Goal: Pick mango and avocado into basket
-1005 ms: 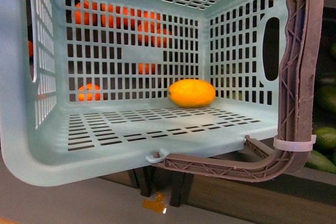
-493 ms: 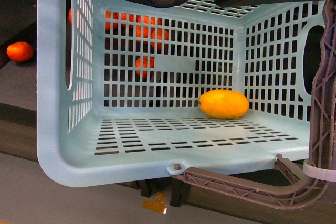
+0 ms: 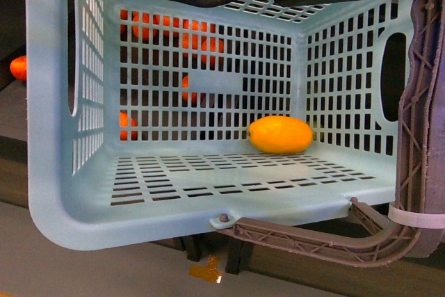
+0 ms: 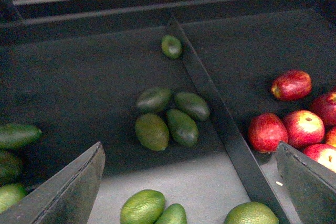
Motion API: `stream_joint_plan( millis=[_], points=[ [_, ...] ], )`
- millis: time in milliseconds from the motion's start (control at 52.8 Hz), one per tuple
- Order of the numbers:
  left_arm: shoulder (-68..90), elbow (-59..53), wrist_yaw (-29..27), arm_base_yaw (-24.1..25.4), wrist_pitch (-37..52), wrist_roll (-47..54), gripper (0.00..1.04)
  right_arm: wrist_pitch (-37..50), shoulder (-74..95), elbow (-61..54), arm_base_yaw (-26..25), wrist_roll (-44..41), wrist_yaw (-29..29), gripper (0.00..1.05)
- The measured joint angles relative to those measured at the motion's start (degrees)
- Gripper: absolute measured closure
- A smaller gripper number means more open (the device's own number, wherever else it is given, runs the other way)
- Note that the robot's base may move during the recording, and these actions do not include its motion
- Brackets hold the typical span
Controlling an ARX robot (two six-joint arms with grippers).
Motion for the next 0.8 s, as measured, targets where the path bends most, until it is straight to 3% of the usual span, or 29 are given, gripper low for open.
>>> stream_joint_plan(
  millis=[341,550,796],
  points=[
    [0.0,0.0,0.0,0.0,0.0,0.0,0.91,0.7,31.5,17.0,-2.4,-8.0,-6.4,0.08],
    [0.0,0.0,-0.2,0.0,0.0,0.0,0.91,-6.8,41.0,25.9,0.5,-12.7,-14.8,0.08],
    [0.0,0.0,0.1,0.0,0.0,0.0,0.91,-13.2,50.6,34.6,3.4,-21.4,-18.0,0.08]
  ],
)
